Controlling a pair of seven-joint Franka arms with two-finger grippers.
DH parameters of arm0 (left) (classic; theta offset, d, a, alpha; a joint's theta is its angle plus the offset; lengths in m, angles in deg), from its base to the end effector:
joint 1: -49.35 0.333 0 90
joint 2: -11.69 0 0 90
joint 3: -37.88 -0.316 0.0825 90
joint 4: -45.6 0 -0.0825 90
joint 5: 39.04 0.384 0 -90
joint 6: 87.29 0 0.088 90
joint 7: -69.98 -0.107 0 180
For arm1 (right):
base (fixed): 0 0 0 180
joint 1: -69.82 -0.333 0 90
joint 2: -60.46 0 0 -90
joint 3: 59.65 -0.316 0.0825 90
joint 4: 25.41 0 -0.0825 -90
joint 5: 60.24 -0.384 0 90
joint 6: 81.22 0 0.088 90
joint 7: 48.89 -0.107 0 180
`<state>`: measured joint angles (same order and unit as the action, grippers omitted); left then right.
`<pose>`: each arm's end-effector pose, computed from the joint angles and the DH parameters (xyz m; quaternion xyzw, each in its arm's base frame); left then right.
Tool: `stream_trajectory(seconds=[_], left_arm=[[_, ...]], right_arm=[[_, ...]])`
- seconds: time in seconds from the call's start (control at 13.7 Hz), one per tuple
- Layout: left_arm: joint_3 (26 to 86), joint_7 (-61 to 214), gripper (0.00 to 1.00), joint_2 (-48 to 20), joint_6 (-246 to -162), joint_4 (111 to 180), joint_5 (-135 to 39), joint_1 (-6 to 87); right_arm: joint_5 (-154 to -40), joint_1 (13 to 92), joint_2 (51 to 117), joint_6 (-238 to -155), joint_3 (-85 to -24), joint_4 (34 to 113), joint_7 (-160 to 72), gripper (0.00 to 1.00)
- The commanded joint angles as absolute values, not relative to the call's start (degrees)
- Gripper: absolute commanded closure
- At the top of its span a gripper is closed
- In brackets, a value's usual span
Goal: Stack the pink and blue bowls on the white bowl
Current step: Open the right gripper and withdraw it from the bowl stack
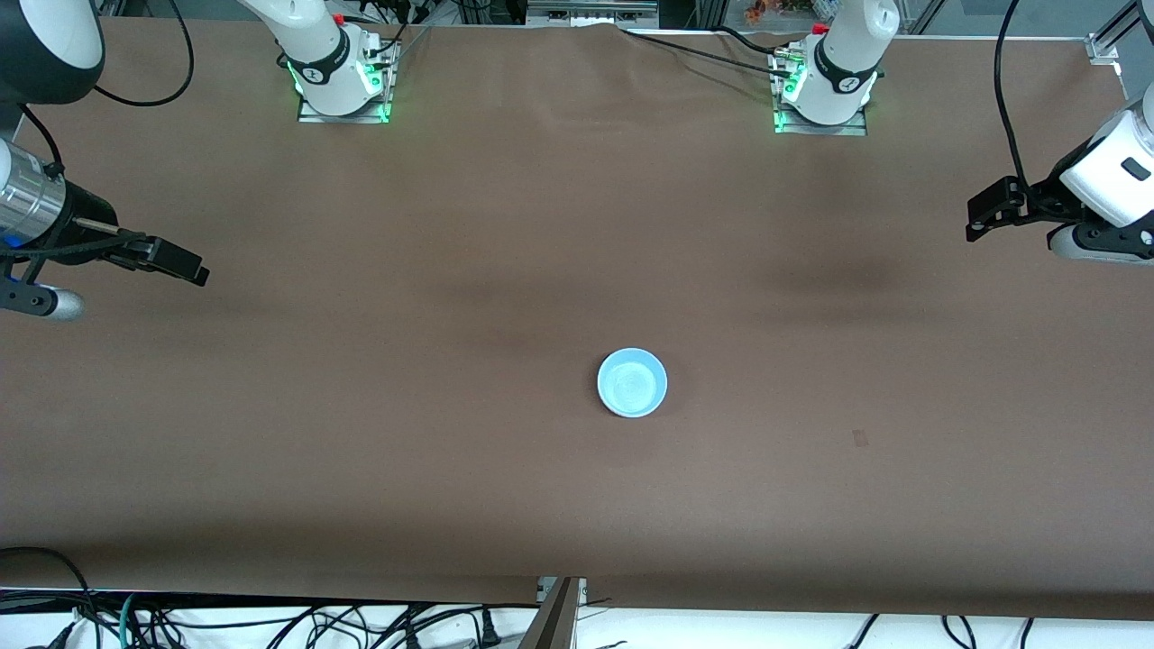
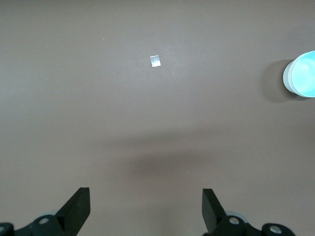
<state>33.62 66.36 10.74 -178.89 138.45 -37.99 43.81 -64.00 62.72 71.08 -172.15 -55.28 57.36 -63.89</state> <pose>0.5601 -0.0109 0.5942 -0.9988 0.0432 0.0194 0.0094 0.6095 0.0402 0.5778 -0.9936 0.1075 0.0249 0.0222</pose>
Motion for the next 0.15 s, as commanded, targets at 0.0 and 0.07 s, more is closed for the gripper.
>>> stream_trajectory(seconds=[0.0,0.07], left_arm=[[34.2,65.8,0.00,12.0,-179.5,139.5,-36.8,44.3],[34.2,65.8,0.00,12.0,-179.5,139.5,-36.8,44.3]], right_arm=[[-63.2,63.5,70.6,-171.4,-56.7,57.2,-63.0,0.00],[-63.1,63.3,70.6,-171.4,-56.9,57.2,-63.0,0.00]])
